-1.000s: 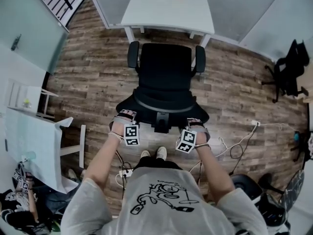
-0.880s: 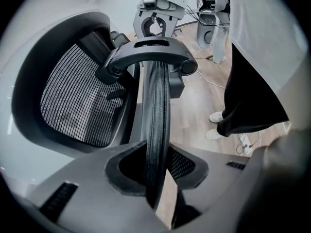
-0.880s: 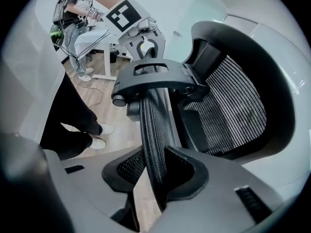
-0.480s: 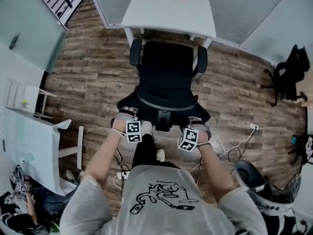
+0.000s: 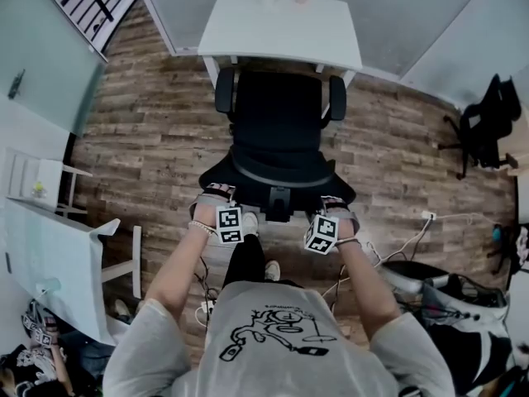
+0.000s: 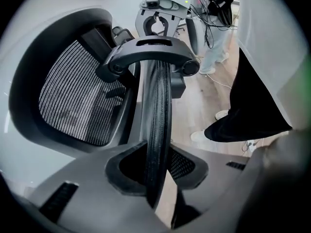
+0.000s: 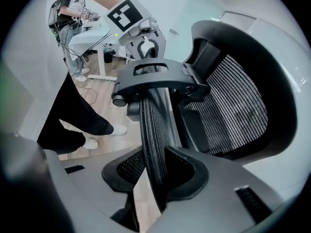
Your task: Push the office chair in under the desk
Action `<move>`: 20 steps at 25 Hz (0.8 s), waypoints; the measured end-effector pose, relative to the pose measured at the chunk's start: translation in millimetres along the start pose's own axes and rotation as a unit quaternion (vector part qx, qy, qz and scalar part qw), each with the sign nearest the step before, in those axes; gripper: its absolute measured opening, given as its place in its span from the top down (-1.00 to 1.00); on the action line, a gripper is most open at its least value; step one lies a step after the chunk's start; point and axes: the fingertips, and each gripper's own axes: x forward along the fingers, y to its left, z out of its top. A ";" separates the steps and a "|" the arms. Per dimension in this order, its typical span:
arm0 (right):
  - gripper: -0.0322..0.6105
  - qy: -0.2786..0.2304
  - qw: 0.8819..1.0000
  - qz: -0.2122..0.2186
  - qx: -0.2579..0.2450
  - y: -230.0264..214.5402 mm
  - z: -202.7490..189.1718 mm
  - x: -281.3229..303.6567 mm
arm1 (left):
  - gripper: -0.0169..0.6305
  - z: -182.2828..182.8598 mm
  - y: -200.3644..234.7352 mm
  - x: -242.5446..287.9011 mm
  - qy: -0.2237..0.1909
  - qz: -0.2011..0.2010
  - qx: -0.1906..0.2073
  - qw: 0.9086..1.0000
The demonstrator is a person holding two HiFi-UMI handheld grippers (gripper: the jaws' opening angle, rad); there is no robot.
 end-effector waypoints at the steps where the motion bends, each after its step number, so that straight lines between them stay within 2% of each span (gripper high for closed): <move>1: 0.47 -0.001 1.000 -0.001 0.002 -3.9 1.7 1.7 | 0.63 -1.4 4.0 2.2 0.000 -0.003 0.000 1.000; 20: 0.47 0.013 0.999 0.023 0.030 -77.9 17.0 47.5 | 0.62 -28.5 84.9 38.4 -0.023 -0.012 0.022 0.999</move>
